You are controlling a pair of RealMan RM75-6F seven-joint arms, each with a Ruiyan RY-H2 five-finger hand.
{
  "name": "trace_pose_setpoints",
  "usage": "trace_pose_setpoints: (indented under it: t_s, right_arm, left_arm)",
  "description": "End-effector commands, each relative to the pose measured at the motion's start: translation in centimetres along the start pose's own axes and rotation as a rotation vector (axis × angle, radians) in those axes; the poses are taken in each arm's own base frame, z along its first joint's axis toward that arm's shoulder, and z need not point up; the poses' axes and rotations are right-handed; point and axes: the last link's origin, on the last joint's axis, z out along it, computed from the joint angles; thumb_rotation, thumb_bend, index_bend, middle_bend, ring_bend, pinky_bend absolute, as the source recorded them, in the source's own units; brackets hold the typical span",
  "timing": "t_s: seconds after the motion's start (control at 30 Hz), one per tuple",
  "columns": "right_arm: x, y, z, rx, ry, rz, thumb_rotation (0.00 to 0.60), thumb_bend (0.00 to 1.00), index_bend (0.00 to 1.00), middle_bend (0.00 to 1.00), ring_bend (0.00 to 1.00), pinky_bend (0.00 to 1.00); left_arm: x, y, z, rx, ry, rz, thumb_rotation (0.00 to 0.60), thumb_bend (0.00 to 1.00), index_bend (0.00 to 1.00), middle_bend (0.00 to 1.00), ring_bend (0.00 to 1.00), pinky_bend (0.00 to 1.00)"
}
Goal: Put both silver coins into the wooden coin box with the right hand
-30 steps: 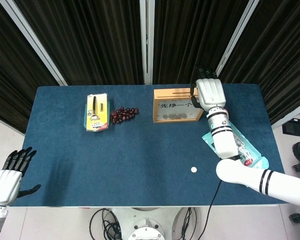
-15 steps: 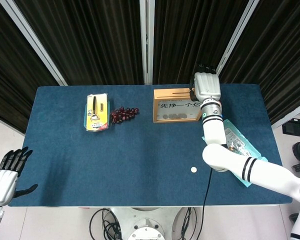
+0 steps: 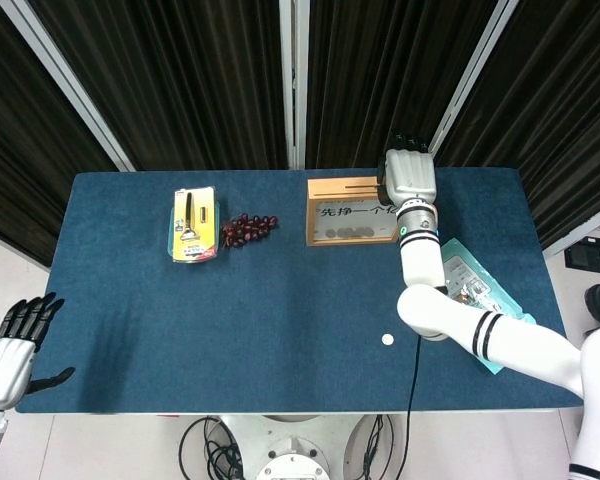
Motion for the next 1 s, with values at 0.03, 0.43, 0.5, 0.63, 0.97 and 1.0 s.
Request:
trace_pose_setpoints:
  t_s: [0.03,0.43,0.5,0.63,0.97,1.0]
  right_arm:
    - [0.0,-0.1,0.1,-0.001,0.001,0.006,0.6,0.44,0.79,0.05,0.0,0.0]
    - [-0.5,-0.2,0.3,0.001,-0.013,-0.002,0.6,0.44,0.69,0.04,0.0,0.0]
    - [-0.5,-0.2,0.3,0.006,-0.017,-0.002,0.6,0.41,0.51,0.02,0.0,0.0]
    - [-0.2,-0.1,0.2,0.043,-0.021,0.028,0.6,0.37,0.04,0.0,0.0,0.0]
    - [1.0,0.7,-1.1,0.13,0.021,0.085,0.6,0.33,0.0,0.0,0.0,0.0]
    - [1.3,0.9,-1.5,0.144,0.034,0.086,0.6,0.33,0.0,0.0,0.0,0.0]
  left_arm:
    - [0.0,-0.1,0.1,0.003,-0.001,-0.003,0.6,0.01,0.0,0.0,0.0,0.0]
    - [-0.1,-0.4,0.1,0.01,-0.005,-0.007,0.6,0.01,0.0,0.0,0.0,0.0]
    - [-0.1,-0.4,0.1,0.011,-0.006,-0.008,0.6,0.01,0.0,0.0,0.0,0.0]
    - [-0.1,-0.4,0.1,0.012,-0.005,-0.008,0.6,0.01,0.0,0.0,0.0,0.0]
    - [-0.2,-0.4,0.2,0.015,-0.004,-0.006,0.6,0.01,0.0,0.0,0.0,0.0]
    - [-0.1,-0.4,0.1,0.016,-0.003,-0.006,0.6,0.01,0.0,0.0,0.0,0.0]
